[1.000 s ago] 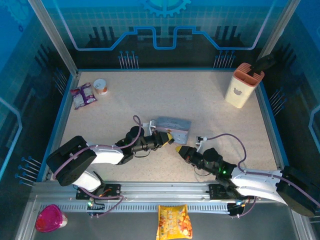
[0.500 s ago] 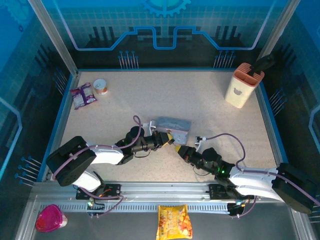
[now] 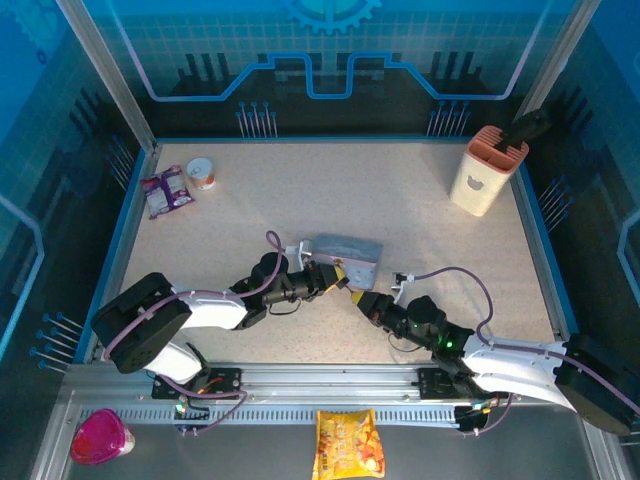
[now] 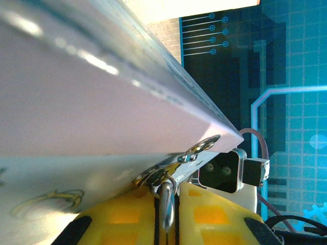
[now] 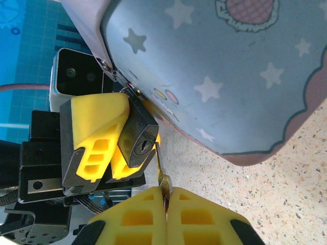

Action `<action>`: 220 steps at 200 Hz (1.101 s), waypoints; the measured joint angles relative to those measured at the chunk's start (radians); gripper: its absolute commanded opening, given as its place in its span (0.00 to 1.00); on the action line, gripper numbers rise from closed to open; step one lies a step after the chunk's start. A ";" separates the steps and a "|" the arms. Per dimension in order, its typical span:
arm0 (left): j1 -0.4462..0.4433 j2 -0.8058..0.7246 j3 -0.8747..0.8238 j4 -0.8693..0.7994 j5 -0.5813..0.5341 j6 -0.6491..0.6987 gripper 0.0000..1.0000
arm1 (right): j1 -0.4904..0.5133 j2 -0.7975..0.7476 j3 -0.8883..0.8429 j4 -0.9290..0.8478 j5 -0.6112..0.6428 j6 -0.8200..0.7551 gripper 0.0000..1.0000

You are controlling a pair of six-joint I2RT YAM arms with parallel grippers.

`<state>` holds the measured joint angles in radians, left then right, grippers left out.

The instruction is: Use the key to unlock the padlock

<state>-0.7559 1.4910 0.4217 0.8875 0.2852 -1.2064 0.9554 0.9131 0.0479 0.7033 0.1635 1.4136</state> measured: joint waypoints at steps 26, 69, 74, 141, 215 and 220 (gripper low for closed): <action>0.000 0.000 0.000 0.000 0.000 0.000 0.00 | 0.000 0.000 0.000 0.000 0.000 0.000 0.00; 0.000 0.000 0.000 0.000 -0.002 0.000 0.00 | 0.000 -0.009 0.000 -0.003 0.000 0.000 0.00; 0.000 0.000 0.000 0.000 -0.003 0.000 0.00 | 0.000 -0.011 0.000 -0.004 0.000 0.000 0.00; 0.000 0.000 0.000 0.000 -0.003 0.000 0.00 | 0.001 -0.022 0.002 -0.008 0.001 -0.001 0.00; -0.007 0.001 0.000 0.010 -0.010 -0.031 0.00 | -0.015 0.023 0.005 0.029 -0.019 -0.030 0.00; -0.007 0.001 0.000 0.011 -0.011 -0.034 0.00 | -0.021 0.024 0.005 0.031 -0.024 -0.032 0.00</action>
<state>-0.7628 1.4921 0.4221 0.8982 0.2737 -1.2400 0.9340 0.9371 0.0525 0.7341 0.1398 1.3819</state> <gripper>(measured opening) 0.129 0.060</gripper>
